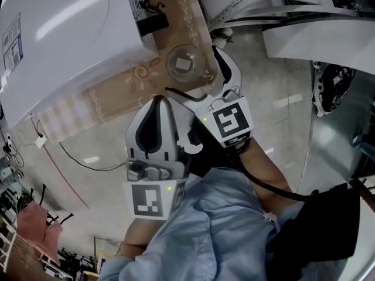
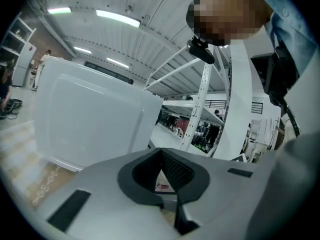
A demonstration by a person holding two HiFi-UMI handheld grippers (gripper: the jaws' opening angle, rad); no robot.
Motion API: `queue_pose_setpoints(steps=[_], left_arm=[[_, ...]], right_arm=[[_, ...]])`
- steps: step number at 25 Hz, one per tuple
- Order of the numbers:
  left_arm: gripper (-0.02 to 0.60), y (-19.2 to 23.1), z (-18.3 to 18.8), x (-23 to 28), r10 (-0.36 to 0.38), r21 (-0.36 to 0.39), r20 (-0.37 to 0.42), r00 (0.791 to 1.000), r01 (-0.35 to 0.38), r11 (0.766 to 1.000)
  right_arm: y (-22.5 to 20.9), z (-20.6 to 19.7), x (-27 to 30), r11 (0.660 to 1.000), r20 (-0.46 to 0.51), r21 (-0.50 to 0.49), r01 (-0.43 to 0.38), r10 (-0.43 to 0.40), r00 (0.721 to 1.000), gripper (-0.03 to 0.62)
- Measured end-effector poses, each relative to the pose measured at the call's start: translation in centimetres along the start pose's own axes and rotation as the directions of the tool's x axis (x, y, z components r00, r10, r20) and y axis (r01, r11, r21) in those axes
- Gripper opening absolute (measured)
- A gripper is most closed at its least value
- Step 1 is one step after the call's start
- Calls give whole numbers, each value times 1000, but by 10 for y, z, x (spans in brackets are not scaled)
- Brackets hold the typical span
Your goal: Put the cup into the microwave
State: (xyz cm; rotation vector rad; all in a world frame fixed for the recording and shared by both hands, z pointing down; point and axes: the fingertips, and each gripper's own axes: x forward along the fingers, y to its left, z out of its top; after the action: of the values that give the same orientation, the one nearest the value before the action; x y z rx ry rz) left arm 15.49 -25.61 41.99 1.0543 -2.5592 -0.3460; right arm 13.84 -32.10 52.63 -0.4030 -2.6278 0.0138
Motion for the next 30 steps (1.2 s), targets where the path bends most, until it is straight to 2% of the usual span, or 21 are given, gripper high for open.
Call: queue_pose_setpoints(steps=[9, 23, 30], left_arm=[[8, 20, 1, 8, 28, -3, 10, 1000, -28, 1000], [8, 33, 2, 4, 39, -4, 18, 999, -39, 999], [8, 40, 7, 1, 44, -6, 24, 999, -44, 999]], right_arm=[[4, -6, 24, 996, -48, -64, -64, 61, 997, 561], [4, -3, 39, 991, -50, -117, -60, 54, 997, 554], [8, -3, 40, 988, -64, -135, -69, 61, 996, 447]])
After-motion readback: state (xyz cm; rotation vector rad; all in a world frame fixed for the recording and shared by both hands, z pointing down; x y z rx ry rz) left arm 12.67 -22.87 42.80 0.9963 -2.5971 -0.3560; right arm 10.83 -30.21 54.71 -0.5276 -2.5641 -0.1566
